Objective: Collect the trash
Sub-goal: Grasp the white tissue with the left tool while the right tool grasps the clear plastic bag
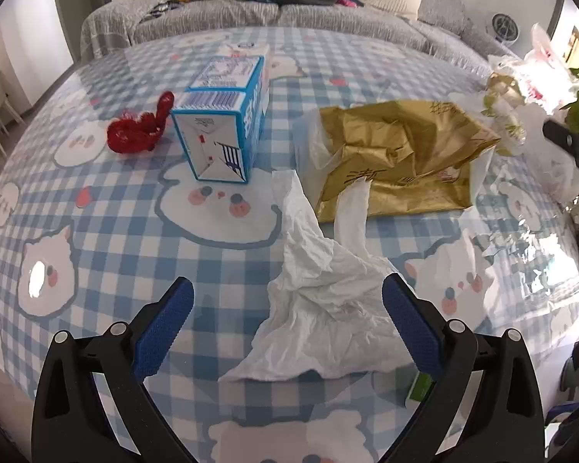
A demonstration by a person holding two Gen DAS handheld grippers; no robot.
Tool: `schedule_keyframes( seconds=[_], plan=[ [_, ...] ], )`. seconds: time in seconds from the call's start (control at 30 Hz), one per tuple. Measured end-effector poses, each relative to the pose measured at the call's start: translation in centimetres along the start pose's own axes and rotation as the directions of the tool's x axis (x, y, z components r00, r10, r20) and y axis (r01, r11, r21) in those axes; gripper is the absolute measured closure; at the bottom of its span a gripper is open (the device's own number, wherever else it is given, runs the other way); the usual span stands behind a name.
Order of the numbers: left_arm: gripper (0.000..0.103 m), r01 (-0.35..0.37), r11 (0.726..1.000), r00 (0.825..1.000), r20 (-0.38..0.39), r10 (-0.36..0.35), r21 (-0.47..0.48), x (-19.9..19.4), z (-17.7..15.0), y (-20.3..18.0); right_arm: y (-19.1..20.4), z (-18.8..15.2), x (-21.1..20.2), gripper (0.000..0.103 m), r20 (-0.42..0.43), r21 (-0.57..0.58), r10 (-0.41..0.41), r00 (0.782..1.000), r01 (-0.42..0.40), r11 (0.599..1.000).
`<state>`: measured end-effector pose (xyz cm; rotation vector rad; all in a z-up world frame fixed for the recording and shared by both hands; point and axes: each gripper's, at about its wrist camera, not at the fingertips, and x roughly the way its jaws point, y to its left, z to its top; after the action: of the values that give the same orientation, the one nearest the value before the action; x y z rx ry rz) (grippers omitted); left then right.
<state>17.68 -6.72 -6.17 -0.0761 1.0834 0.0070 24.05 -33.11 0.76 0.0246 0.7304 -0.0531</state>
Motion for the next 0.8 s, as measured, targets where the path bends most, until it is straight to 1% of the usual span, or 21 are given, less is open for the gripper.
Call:
schedule_keyframes(
  seconds=[0.03, 0.13, 0.2, 0.23, 0.3, 0.37, 0.43, 0.5, 0.53, 0.6, 0.63, 0.7, 0.8],
  plan=[
    [0.008, -0.007, 1.0, 1.0, -0.007, 0.007, 0.003, 0.3, 0.1, -0.2, -0.1, 0.3, 0.4, 0.008, -0.003, 0.004, -0.002, 1.0, 0.002, 1.0],
    [0.013, -0.032, 0.999, 0.999, -0.016, 0.032, 0.009, 0.8, 0.2, -0.6, -0.5, 1.2, 2.2, 0.008, -0.013, 0.016, 0.001, 1.0, -0.001, 1.0],
    [0.019, -0.041, 0.999, 0.999, -0.023, 0.041, 0.007, 1.2, 0.4, -0.7, -0.7, 1.5, 3.5, 0.008, -0.027, 0.012, 0.0, 1.0, 0.0, 1.0],
    [0.02, -0.041, 0.999, 0.999, -0.025, 0.041, 0.005, 1.3, 0.5, -0.7, -0.8, 1.6, 4.0, 0.008, -0.035, 0.015, 0.003, 0.999, -0.002, 1.0],
    [0.024, -0.047, 0.999, 0.998, -0.033, 0.047, 0.008, 1.7, 0.6, -0.6, -1.0, 1.8, 5.1, 0.008, -0.056, 0.041, 0.022, 0.998, -0.02, 0.999],
    [0.028, -0.067, 0.998, 0.997, -0.024, 0.068, 0.019, 1.8, 0.7, -0.8, -0.8, 2.0, 6.0, 0.008, -0.074, 0.055, 0.05, 0.996, -0.046, 0.997],
    [0.035, -0.071, 0.997, 0.997, -0.023, 0.072, 0.016, 1.8, 0.9, -0.8, -0.3, 2.2, 6.6, 0.008, -0.087, 0.042, 0.06, 0.994, -0.057, 0.998],
    [0.05, -0.075, 0.997, 0.997, -0.026, 0.075, 0.018, 1.8, 1.1, -0.9, 0.2, 2.2, 7.4, 0.008, -0.103, 0.034, 0.061, 0.993, -0.057, 0.998],
    [0.054, -0.075, 0.997, 0.997, -0.029, 0.076, 0.014, 1.7, 1.1, -0.9, 0.4, 2.1, 7.5, 0.008, -0.11, 0.034, 0.063, 0.992, -0.059, 0.998],
    [0.068, -0.076, 0.997, 0.997, -0.034, 0.076, 0.012, 1.5, 1.2, -0.9, 0.6, 1.9, 8.1, 0.008, -0.13, 0.038, 0.064, 0.99, -0.059, 0.998],
    [0.07, -0.071, 0.997, 0.997, -0.034, 0.071, 0.006, 1.3, 1.0, -0.8, 0.6, 1.9, 8.3, 0.009, -0.14, 0.051, 0.068, 0.988, -0.061, 0.997],
    [0.079, -0.056, 0.998, 0.998, -0.035, 0.056, -0.002, 1.1, 0.9, -0.5, 0.4, 1.8, 8.8, 0.022, -0.162, 0.072, 0.068, 0.984, -0.057, 0.996],
    [0.093, -0.051, 0.999, 0.998, -0.038, 0.051, 0.002, 0.9, 0.7, -0.4, 0.1, 1.4, 9.5, 0.035, -0.194, 0.09, 0.08, 0.978, -0.063, 0.994]
  ],
)
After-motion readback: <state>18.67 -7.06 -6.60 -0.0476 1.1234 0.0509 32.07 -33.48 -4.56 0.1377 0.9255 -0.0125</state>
